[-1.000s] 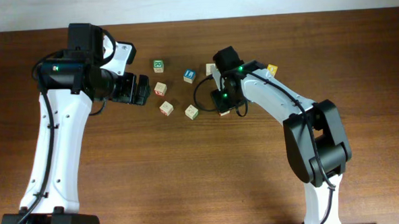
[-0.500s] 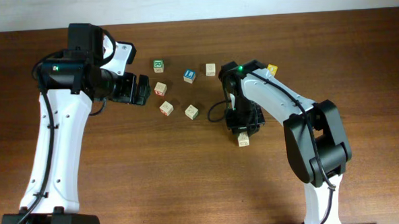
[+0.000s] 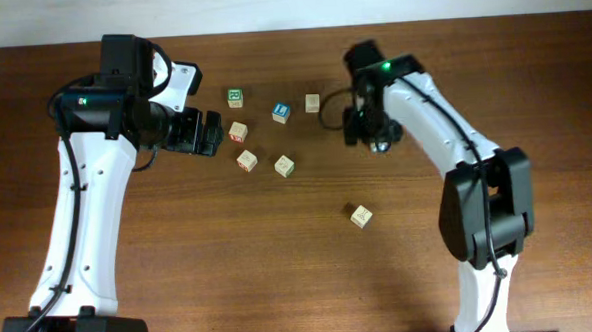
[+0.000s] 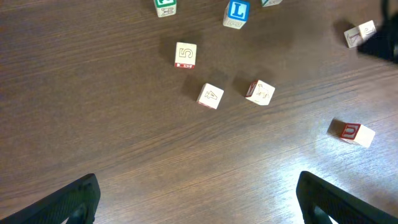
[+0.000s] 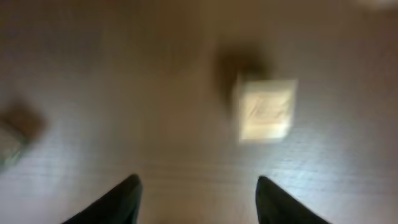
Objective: Rotate 4 blocks
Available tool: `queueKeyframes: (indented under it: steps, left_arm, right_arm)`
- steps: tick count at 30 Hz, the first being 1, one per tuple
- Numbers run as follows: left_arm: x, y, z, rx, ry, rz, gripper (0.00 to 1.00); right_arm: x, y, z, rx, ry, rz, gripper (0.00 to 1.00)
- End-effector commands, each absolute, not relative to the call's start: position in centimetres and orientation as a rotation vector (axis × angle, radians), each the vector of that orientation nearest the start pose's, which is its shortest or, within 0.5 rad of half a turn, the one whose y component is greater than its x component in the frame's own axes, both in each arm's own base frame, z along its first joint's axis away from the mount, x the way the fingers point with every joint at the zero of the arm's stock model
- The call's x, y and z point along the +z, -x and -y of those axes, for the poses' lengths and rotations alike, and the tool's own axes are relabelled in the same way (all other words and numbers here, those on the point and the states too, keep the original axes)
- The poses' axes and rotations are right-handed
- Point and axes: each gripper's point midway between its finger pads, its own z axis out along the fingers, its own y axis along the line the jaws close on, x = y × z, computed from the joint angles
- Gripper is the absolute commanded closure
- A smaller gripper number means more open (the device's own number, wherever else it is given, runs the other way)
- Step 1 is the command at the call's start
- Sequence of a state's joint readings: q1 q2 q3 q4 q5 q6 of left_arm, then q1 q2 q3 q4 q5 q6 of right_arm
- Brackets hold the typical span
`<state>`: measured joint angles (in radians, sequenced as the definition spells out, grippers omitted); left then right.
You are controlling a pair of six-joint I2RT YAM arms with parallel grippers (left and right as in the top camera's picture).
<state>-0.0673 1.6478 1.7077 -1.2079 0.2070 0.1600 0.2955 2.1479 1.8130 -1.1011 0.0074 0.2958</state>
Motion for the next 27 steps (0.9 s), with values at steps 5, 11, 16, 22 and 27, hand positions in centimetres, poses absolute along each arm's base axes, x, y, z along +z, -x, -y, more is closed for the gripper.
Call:
queueKeyframes:
  steps: [5, 11, 16, 22, 27]
  left_arm:
    - [23.6, -38.1, 6.4, -0.273, -0.361, -2.657, 0.01]
    - [23.6, -38.1, 6.4, -0.273, -0.361, -2.657, 0.01]
    - [23.6, -38.1, 6.4, -0.273, -0.361, -2.657, 0.01]
    - [23.6, -38.2, 6.4, -0.273, -0.361, -2.657, 0.01]
    - [23.6, -38.1, 6.4, -0.273, -0.361, -2.657, 0.01]
  right_arm:
    - [5.0, -47.7, -10.7, -0.068, 0.062, -2.837, 0.33]
    - [3.0, -46.7, -10.7, -0.066, 0.074, -2.905, 0.38]
    - [1.6, -45.0, -10.4, -0.074, 0.044, -2.965, 0.50]
    - [1.2, -43.2, -10.1, -0.085, -0.002, -3.036, 0.70]
    - [2.7, -38.6, -8.9, -0.172, -0.021, -3.230, 0.73]
